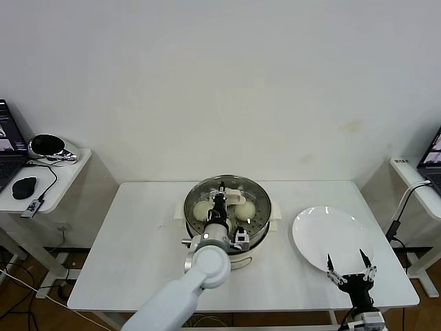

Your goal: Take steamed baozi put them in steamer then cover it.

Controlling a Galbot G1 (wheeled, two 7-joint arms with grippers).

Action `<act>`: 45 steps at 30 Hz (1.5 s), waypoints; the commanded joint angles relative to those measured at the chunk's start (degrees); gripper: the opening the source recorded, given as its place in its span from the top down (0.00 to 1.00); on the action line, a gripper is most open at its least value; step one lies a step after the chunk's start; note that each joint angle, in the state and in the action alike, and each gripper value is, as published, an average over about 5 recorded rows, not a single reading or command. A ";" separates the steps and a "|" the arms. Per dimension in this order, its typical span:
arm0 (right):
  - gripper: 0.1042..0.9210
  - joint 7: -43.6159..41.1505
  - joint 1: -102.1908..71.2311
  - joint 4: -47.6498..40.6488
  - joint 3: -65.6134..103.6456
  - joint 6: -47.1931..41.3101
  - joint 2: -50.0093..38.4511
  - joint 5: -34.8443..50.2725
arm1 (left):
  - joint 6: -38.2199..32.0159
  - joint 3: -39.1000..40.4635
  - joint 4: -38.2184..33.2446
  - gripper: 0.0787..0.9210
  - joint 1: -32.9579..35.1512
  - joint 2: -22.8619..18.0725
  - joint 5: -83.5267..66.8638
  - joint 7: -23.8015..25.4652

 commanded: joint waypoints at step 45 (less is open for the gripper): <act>0.12 -3.88 -6.65 2.73 -9.69 -1.96 -6.47 8.66 | -49.19 -46.15 -29.04 0.12 71.26 1.11 -89.18 -29.63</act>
